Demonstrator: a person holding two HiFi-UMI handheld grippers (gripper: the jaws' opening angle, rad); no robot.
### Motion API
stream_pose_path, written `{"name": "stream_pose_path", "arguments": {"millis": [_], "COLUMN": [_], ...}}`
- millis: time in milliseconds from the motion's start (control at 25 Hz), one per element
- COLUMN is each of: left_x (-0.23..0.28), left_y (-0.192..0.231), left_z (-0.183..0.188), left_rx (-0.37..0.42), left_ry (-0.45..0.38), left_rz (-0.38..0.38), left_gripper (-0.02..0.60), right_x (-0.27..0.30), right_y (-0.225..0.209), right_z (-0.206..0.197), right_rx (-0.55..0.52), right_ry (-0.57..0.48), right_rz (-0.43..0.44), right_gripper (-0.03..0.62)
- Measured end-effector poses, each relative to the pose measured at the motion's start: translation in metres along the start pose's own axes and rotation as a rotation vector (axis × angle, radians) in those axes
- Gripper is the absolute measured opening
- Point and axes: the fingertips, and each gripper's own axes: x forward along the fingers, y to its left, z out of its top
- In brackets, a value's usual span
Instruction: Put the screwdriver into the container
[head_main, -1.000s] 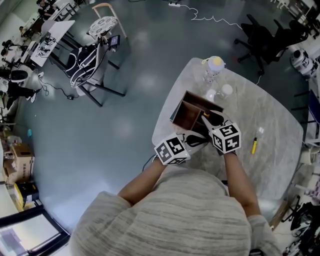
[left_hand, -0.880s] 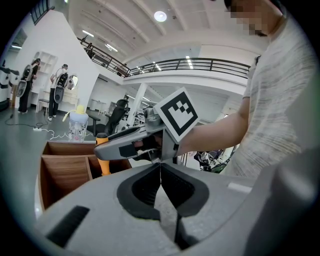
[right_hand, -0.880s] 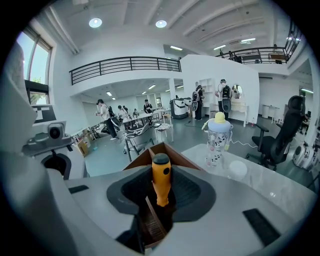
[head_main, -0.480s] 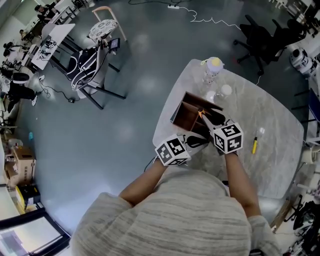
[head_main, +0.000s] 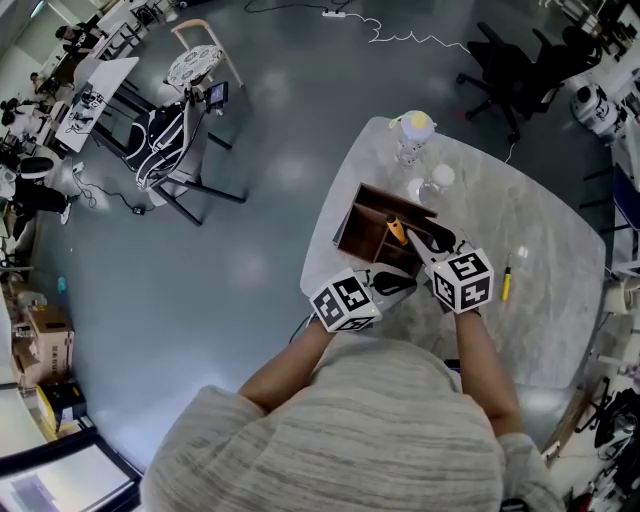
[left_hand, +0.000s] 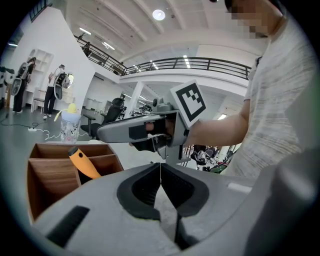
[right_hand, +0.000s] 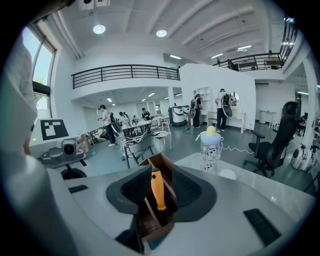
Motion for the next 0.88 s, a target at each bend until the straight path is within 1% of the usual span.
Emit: {"name": "stream_pose_path", "arguments": {"millis": [240, 440, 680, 880], "left_x": [0.014, 0.032, 0.06, 0.084], "left_y": [-0.004, -0.009, -0.019, -0.027], "left_z": [0.003, 0.006, 0.005, 0.008], "left_rx": [0.01, 0.013, 0.016, 0.019], "left_ry": [0.013, 0.028, 0.046, 0.052], "left_rz": [-0.037, -0.075, -0.13, -0.172], "left_gripper": [0.015, 0.015, 0.015, 0.015], "right_x": [-0.019, -0.043, -0.075, -0.1], "right_y": [-0.021, -0.053, -0.096, -0.121], "right_z": [0.001, -0.008, -0.035, -0.058], "right_rx": [0.038, 0.084, 0.146, 0.191], "right_ry": [-0.032, -0.039, -0.026, -0.011], "right_rz": [-0.053, -0.127, -0.215, -0.272], "right_gripper": [0.112, 0.112, 0.112, 0.112]}}
